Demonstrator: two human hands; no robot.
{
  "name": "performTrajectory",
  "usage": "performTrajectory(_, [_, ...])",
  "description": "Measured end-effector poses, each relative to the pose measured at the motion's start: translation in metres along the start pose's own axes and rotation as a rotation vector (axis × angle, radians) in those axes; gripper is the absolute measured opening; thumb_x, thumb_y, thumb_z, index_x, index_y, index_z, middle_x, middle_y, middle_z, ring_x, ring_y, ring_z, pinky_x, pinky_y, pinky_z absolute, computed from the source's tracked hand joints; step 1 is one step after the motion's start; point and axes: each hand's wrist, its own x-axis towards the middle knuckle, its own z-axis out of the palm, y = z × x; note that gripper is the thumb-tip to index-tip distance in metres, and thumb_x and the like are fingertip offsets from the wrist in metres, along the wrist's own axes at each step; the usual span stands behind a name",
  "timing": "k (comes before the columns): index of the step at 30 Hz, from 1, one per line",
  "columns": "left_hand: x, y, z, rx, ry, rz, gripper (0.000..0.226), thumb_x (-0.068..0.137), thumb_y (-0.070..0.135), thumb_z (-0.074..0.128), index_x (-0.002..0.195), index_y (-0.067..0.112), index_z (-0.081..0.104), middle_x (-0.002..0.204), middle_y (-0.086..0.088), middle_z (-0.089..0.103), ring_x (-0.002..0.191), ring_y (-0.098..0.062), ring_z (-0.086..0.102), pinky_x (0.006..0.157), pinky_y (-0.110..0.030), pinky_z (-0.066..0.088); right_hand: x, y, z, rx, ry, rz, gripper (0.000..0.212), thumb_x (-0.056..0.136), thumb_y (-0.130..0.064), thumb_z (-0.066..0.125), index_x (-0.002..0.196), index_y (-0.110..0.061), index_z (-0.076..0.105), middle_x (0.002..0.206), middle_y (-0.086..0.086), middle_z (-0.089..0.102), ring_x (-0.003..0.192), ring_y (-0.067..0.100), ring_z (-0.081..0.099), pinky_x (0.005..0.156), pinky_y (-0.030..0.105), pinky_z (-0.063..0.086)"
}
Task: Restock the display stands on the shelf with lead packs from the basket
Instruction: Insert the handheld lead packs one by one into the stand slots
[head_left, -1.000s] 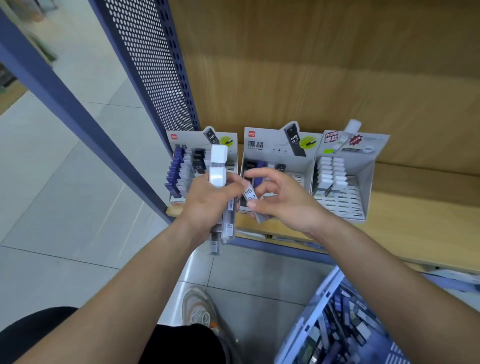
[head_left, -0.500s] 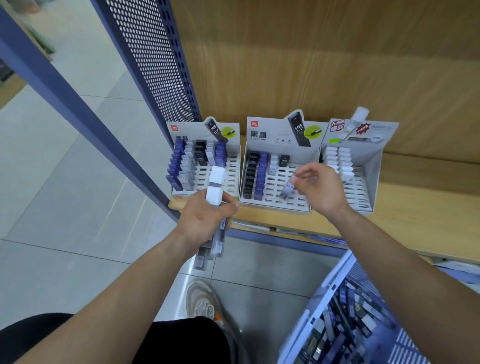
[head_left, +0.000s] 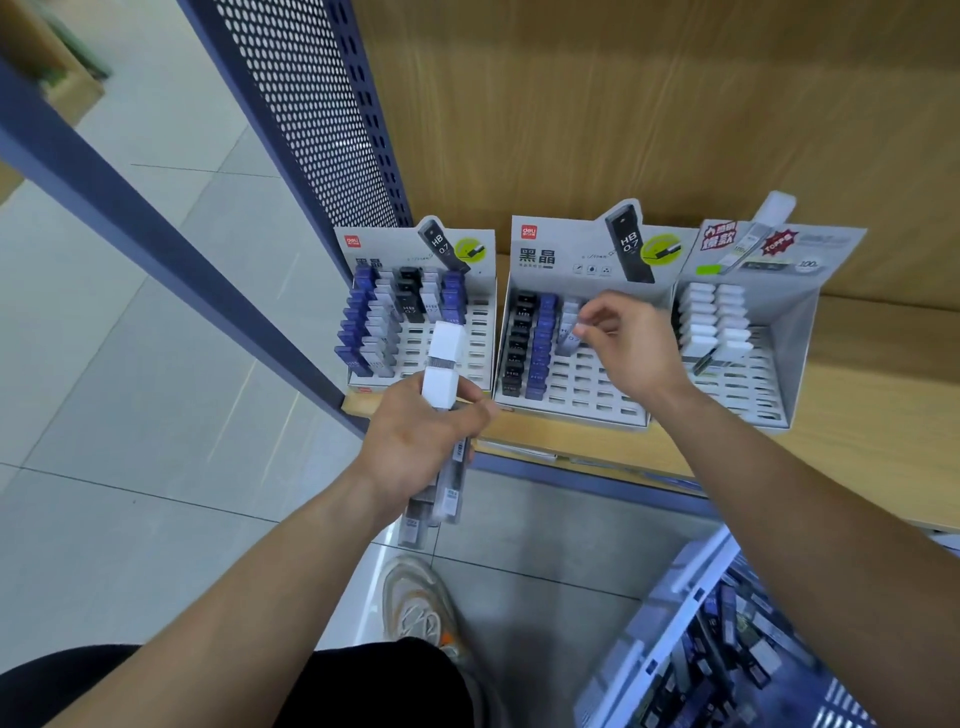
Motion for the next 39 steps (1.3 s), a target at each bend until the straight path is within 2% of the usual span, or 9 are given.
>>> performTrajectory(7, [0.001, -0.004, 0.000, 0.010, 0.008, 0.005, 0.020, 0.085, 0.020, 0.081, 0.095, 0.010, 0.066, 0.066, 0.001, 0.062, 0.050, -0.017, 0.058, 0.053, -0.019, 0.047, 0.006, 0.004, 0.004, -0.199, -0.066, -0.196, 0.005, 0.088, -0.008, 0.073, 0.091, -0.012, 0.071, 0.090, 0.001, 0.065, 0.077, 0.015, 0.063, 0.078, 0.037, 0.055])
performTrajectory(11, [0.002, -0.005, -0.001, -0.005, 0.015, 0.008, 0.019, 0.085, 0.019, 0.081, 0.093, 0.011, 0.066, 0.064, 0.003, 0.063, 0.049, -0.017, 0.057, 0.054, -0.020, 0.048, 0.005, 0.005, 0.011, -0.251, -0.062, -0.214, 0.007, 0.088, -0.010, 0.072, 0.094, -0.014, 0.073, 0.092, -0.002, 0.057, 0.070, 0.000, 0.053, 0.078, 0.036, 0.055])
performTrajectory(14, [0.003, -0.003, -0.001, -0.045, 0.012, 0.015, 0.017, 0.085, 0.018, 0.080, 0.091, 0.011, 0.066, 0.063, 0.003, 0.062, 0.049, -0.018, 0.056, 0.058, -0.024, 0.050, 0.001, -0.002, 0.008, -0.225, -0.021, -0.150, 0.011, 0.089, -0.013, 0.073, 0.100, -0.013, 0.074, 0.094, 0.000, 0.060, 0.068, 0.003, 0.053, 0.079, 0.035, 0.056])
performTrajectory(18, [0.004, 0.006, 0.001, -0.107, 0.008, 0.005, 0.017, 0.086, 0.021, 0.081, 0.090, 0.013, 0.066, 0.063, 0.003, 0.061, 0.053, -0.018, 0.057, 0.059, -0.029, 0.052, -0.038, -0.041, -0.007, 0.122, 0.062, 0.091, 0.005, 0.090, -0.023, 0.072, 0.094, -0.021, 0.070, 0.083, -0.004, 0.066, 0.067, 0.010, 0.061, 0.068, 0.028, 0.052])
performTrajectory(21, [0.004, 0.013, 0.006, -0.136, 0.019, 0.019, 0.016, 0.086, 0.023, 0.080, 0.084, 0.016, 0.066, 0.063, 0.002, 0.061, 0.056, -0.019, 0.057, 0.060, -0.030, 0.052, -0.090, -0.084, -0.010, 0.455, -0.159, 0.227, 0.010, 0.090, -0.021, 0.072, 0.082, -0.015, 0.069, 0.072, 0.000, 0.070, 0.066, 0.018, 0.067, 0.068, 0.036, 0.057])
performTrajectory(25, [0.000, 0.018, 0.013, -0.072, 0.059, 0.060, 0.019, 0.086, 0.030, 0.080, 0.079, 0.017, 0.067, 0.062, 0.006, 0.062, 0.059, -0.013, 0.057, 0.056, -0.026, 0.050, -0.132, -0.119, -0.001, 0.710, -0.404, 0.396, 0.019, 0.086, -0.020, 0.077, 0.086, -0.006, 0.063, 0.071, 0.006, 0.069, 0.065, 0.020, 0.069, 0.068, 0.037, 0.060])
performTrajectory(33, [-0.003, 0.024, 0.013, -0.123, 0.131, 0.052, 0.034, 0.085, 0.046, 0.078, 0.064, 0.024, 0.063, 0.067, -0.002, 0.063, 0.065, -0.023, 0.056, 0.069, -0.041, 0.051, -0.137, -0.129, -0.003, 0.829, -0.413, 0.445, 0.025, 0.083, -0.003, 0.077, 0.100, -0.004, 0.058, 0.069, 0.003, 0.067, 0.068, 0.020, 0.066, 0.075, 0.040, 0.061])
performTrajectory(37, [-0.003, 0.026, 0.012, -0.125, 0.156, 0.059, 0.043, 0.091, 0.044, 0.073, 0.092, 0.002, 0.066, 0.075, -0.007, 0.064, 0.062, -0.018, 0.055, 0.065, -0.033, 0.049, -0.135, -0.122, -0.009, 0.861, -0.425, 0.435, 0.018, 0.089, 0.001, 0.070, 0.103, -0.002, 0.060, 0.079, 0.006, 0.064, 0.071, 0.023, 0.070, 0.071, 0.033, 0.061])
performTrajectory(39, [-0.003, 0.027, 0.010, -0.134, 0.127, 0.068, 0.042, 0.093, 0.041, 0.072, 0.094, -0.001, 0.064, 0.074, -0.012, 0.065, 0.054, -0.019, 0.054, 0.056, -0.031, 0.048, -0.133, -0.117, -0.011, 0.871, -0.426, 0.419, 0.010, 0.091, -0.002, 0.068, 0.099, -0.006, 0.064, 0.079, 0.004, 0.065, 0.071, 0.023, 0.070, 0.070, 0.033, 0.061])
